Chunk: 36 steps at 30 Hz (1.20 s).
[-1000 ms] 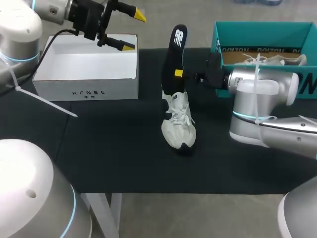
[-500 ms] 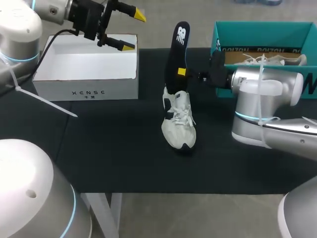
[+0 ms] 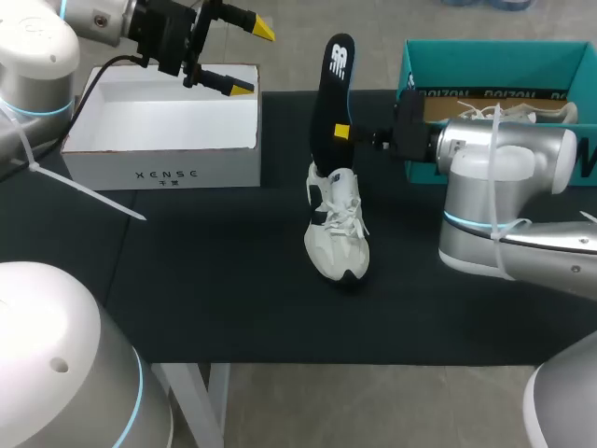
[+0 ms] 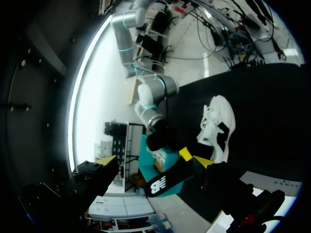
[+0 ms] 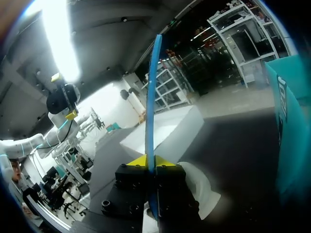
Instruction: Take the shoe out of the shoebox, open the shoe tongue, remove and reinsert the insole, then place the shoe into the shoebox
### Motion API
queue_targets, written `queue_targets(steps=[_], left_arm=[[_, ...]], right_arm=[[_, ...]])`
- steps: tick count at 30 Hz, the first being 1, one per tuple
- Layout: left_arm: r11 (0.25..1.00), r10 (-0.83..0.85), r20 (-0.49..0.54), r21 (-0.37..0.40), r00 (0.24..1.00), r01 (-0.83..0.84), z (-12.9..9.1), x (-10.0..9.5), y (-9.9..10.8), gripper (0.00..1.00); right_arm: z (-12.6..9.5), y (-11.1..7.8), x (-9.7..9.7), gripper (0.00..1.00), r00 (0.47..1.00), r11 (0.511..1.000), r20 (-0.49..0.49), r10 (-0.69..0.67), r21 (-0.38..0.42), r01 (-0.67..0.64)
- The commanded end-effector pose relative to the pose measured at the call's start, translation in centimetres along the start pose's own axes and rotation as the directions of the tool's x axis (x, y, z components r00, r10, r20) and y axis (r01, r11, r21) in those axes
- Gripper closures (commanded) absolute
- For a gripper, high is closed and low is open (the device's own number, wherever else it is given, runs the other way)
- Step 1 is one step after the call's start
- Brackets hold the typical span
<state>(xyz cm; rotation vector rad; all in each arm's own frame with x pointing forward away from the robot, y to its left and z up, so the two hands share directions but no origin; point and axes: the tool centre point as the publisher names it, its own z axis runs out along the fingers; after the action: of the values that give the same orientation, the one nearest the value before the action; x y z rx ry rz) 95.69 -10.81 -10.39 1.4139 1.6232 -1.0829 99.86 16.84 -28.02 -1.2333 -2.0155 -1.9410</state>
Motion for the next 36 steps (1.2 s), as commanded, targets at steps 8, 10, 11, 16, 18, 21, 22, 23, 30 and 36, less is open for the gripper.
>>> queue_targets(steps=[8,10,11,16,18,21,22,23,30,36], left_arm=[[1.0,0.001,-0.005,0.002,1.0,-0.001,-0.1,-0.1,0.0,0.0],[1.0,0.001,-0.005,0.002,1.0,-0.001,-0.1,-0.1,0.0,0.0],[1.0,0.001,-0.005,0.002,1.0,-0.001,-0.1,-0.1,0.0,0.0],[1.0,0.001,-0.005,0.002,1.0,-0.001,-0.1,-0.1,0.0,0.0],[1.0,0.001,-0.005,0.002,1.0,-0.001,-0.1,-0.1,0.0,0.0],[1.0,0.001,-0.005,0.002,1.0,-0.001,-0.1,-0.1,0.0,0.0],[1.0,0.001,-0.005,0.002,1.0,-0.001,-0.1,-0.1,0.0,0.0],[1.0,0.001,-0.005,0.002,1.0,-0.001,-0.1,-0.1,0.0,0.0],[1.0,0.001,-0.005,0.002,1.0,-0.001,-0.1,-0.1,0.0,0.0],[1.0,0.001,-0.005,0.002,1.0,-0.001,-0.1,-0.1,0.0,0.0]], right_arm=[[-1.2,0.0,2.0,1.0,0.999,1.0,0.031,-0.009,0.01,0.009],[-1.2,0.3,2.2,1.0,0.999,1.0,0.031,-0.017,0.013,0.016],[-1.2,0.5,2.3,1.0,0.999,1.0,0.033,-0.023,0.014,0.022],[-1.5,1.4,2.0,1.0,0.998,0.999,0.029,-0.047,0.018,0.046],[-1.6,1.8,1.6,1.0,0.998,0.998,0.027,-0.054,0.018,0.054],[-1.5,2.3,0.8,1.0,0.998,0.998,0.02,-0.067,0.017,0.067],[-1.4,2.5,0.5,1.0,0.997,0.997,0.017,-0.071,0.018,0.07],[-1.4,2.6,0.2,1.0,0.997,0.997,0.014,-0.074,0.017,0.073],[-0.7,3.7,-1.4,1.0,0.996,0.995,-0.009,-0.092,0.025,0.092],[0.1,4.2,-2.0,1.0,0.994,0.994,-0.028,-0.106,0.021,0.107]])
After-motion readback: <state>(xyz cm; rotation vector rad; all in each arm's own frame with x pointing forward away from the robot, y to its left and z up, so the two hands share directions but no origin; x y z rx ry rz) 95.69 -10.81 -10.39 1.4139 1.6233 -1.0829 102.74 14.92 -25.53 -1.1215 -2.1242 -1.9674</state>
